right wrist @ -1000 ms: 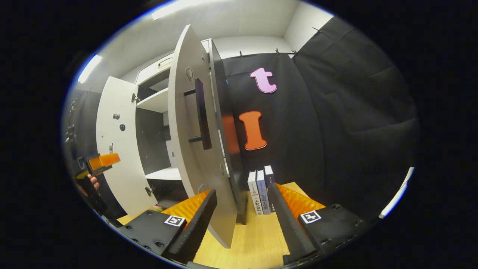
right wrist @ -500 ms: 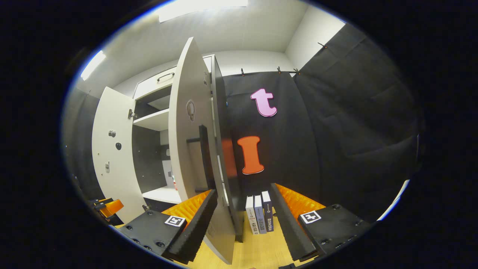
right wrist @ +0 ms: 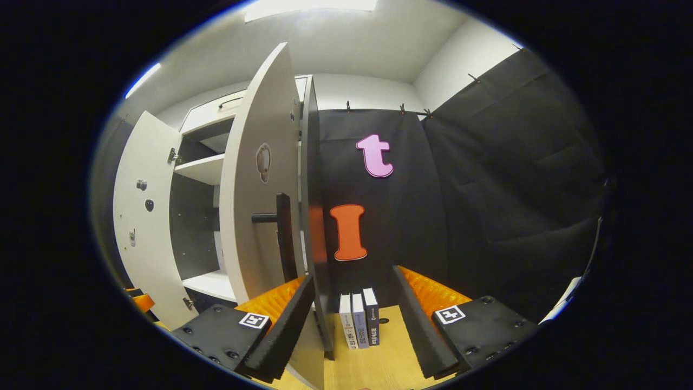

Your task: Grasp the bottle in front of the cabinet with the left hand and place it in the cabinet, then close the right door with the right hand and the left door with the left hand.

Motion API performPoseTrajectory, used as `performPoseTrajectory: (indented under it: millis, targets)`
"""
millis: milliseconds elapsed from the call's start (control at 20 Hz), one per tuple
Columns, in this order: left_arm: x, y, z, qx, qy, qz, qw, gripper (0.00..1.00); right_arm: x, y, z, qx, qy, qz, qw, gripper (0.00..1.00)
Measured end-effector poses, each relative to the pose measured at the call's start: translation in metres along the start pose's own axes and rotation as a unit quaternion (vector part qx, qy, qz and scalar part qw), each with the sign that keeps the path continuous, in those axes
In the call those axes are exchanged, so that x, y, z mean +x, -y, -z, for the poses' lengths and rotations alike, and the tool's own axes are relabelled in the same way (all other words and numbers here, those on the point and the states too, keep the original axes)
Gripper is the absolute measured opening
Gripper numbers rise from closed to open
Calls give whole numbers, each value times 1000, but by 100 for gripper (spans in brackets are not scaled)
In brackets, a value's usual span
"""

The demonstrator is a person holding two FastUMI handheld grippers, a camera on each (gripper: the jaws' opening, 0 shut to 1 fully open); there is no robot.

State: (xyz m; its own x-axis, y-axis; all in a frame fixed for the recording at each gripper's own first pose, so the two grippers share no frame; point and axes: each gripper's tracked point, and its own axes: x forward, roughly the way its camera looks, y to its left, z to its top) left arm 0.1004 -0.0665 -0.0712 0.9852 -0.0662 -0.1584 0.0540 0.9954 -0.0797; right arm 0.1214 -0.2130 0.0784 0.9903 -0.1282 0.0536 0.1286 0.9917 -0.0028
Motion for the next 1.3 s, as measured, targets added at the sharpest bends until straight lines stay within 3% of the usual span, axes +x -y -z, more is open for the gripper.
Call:
performPoseTrajectory:
  millis: [400, 750, 900, 1100, 1300]
  targets:
    - [7, -4, 7, -21, -4, 17, 1000, 95, -3, -24, -1, -11, 4, -14, 1000, 95]
    - [7, -14, 4, -16, 0, 15, 1000, 95, -5, -75, 0, -22, 2, -67, 997, 95]
    - [2, -23, 2, -16, 1, 4, 1000, 95, 3, -102, 4, -22, 1, -92, 995, 95]
    - [-8, -42, -2, -13, 8, -24, 1000, 95, 18, -118, -5, -27, 19, -91, 995, 95]
    - [-16, -61, -7, -15, 13, -50, 999, 94, 27, -152, 0, -17, 8, -126, 992, 95]
